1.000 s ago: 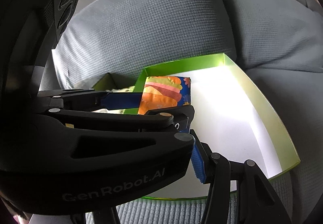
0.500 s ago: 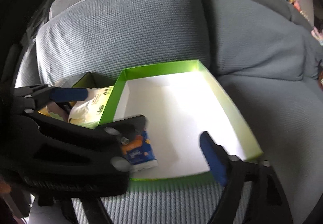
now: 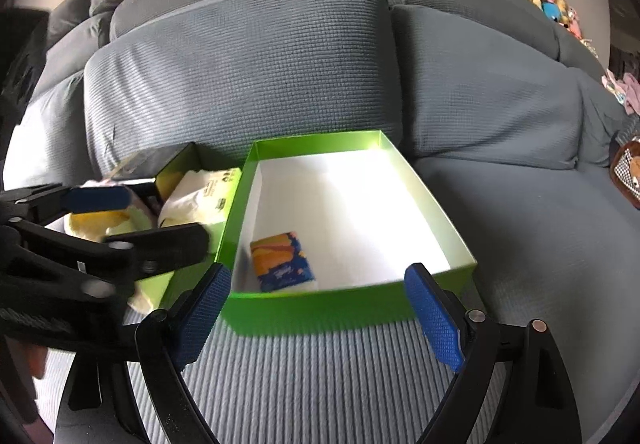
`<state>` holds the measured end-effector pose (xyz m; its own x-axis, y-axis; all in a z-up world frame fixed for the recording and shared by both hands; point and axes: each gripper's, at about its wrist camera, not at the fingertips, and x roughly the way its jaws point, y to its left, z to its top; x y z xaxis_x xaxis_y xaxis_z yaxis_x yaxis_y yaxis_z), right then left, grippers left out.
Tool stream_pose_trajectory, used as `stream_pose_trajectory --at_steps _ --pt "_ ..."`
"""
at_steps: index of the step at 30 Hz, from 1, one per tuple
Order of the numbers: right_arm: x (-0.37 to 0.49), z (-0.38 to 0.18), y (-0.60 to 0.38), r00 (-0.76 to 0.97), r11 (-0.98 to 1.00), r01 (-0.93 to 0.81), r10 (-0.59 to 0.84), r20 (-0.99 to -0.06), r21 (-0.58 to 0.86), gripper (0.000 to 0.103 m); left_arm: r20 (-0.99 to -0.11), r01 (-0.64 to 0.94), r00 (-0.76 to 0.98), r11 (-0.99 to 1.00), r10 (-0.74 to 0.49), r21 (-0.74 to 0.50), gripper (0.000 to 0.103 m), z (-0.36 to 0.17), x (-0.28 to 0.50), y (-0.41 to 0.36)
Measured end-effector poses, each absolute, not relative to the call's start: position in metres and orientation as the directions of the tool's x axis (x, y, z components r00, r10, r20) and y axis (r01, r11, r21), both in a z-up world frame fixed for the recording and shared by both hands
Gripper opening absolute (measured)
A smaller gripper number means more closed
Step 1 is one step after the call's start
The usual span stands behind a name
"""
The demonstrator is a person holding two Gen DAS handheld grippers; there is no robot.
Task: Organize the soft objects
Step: 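Move the left tool back to the pile of soft items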
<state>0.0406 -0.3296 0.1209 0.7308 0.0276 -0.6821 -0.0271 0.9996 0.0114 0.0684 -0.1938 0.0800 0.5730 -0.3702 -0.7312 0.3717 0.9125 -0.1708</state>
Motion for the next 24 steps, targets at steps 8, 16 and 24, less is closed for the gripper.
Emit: stream_pose_trajectory --at_steps 8,16,24 --pt "0.017 0.124 -0.303 0.722 0.995 -0.099 0.083 -0.687 0.015 0.089 -0.793 0.211 0.493 0.933 -0.358 -0.290 0.102 0.064 0.040 -0.121" --pt "0.000 0.123 -0.250 0.678 0.955 -0.287 0.257 -0.689 0.074 0.089 -0.791 0.067 0.522 0.940 -0.320 -0.336 0.102 0.047 0.011 -0.032" --pt "-0.010 0.108 -0.194 0.608 0.883 -0.460 0.392 -0.690 0.096 0.103 -0.806 -0.026 0.522 0.940 -0.278 -0.341 0.102 0.026 -0.003 0.025"
